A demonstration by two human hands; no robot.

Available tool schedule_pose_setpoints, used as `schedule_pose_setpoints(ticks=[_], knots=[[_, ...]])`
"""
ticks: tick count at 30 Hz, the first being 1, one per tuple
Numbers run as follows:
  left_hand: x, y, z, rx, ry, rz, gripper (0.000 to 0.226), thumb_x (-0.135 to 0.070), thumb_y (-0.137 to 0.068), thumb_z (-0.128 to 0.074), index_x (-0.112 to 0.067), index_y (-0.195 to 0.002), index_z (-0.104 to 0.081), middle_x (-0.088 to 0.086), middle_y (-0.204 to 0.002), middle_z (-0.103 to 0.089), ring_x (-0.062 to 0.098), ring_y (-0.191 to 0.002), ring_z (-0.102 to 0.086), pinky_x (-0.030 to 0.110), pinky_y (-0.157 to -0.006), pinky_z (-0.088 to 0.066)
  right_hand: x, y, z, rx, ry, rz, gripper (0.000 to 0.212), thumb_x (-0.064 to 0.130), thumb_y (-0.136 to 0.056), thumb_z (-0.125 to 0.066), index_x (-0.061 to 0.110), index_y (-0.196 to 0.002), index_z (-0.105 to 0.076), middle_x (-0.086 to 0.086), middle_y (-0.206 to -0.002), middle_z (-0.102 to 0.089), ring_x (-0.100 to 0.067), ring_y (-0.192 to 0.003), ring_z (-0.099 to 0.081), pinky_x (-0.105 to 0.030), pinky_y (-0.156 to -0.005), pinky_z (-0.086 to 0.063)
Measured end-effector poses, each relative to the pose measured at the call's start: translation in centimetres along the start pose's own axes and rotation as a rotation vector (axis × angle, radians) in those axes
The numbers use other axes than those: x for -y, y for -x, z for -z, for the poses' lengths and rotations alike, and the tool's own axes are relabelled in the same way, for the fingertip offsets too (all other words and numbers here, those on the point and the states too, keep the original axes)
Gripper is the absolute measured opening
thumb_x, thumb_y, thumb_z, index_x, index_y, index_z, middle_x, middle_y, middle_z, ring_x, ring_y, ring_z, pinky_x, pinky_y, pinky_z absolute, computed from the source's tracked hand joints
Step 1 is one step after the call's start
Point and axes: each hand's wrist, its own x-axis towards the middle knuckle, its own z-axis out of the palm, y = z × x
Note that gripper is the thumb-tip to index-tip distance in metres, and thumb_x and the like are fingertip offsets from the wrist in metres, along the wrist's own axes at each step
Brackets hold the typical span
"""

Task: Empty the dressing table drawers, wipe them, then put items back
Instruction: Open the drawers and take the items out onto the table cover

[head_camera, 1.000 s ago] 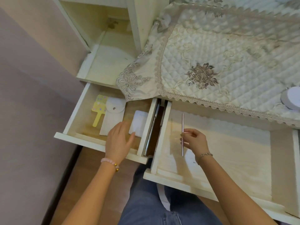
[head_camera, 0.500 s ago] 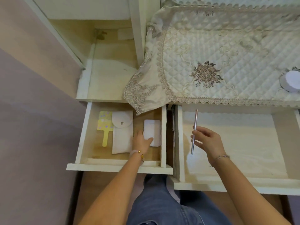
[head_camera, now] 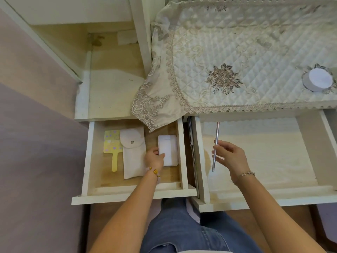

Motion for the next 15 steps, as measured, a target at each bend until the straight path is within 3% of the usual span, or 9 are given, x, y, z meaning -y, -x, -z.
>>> schedule_pose_setpoints(ticks=[6,10,15], knots=[[0.1,0.8,1.2,0.031,0.067,-0.058,0.033,-0.004,-0.083,-0.066,-0.007,-0.115,-0.057,0.014,-0.114,-0.061,0.023,-0.099,-0.057,0.029,-0.084,-0.046,0.5,-0.2,-0.4,0.018,-0.006,-0.003,0.019,0.003,-0.088,-0.057,0.006,-0.105,-0.064,-0.013,-0.091,-0.063,-0.019,-0.08,-0.064,-0.021,-0.065,-0.055],[0.0,1.7,1.7,0.022,0.128,-0.082,0.026,-0.005,-0.082,-0.067,-0.012,-0.106,-0.06,0.013,-0.108,-0.064,0.023,-0.098,-0.06,0.037,-0.09,-0.05,1.0,-0.3,-0.3,0.042,-0.026,0.018,0.016,0.002,-0.087,-0.057,0.008,-0.1,-0.064,-0.012,-0.086,-0.062,-0.021,-0.08,-0.063,-0.018,-0.061,-0.056],[0.7,3.2,3.0,-0.007,0.25,-0.079,0.023,-0.001,-0.082,-0.066,-0.015,-0.099,-0.061,0.014,-0.106,-0.067,0.024,-0.097,-0.063,0.037,-0.088,-0.051,1.5,-0.6,0.3,0.09,-0.061,0.031,0.017,0.0,-0.087,-0.057,0.005,-0.101,-0.064,-0.009,-0.079,-0.06,-0.019,-0.075,-0.062,-0.019,-0.06,-0.057]])
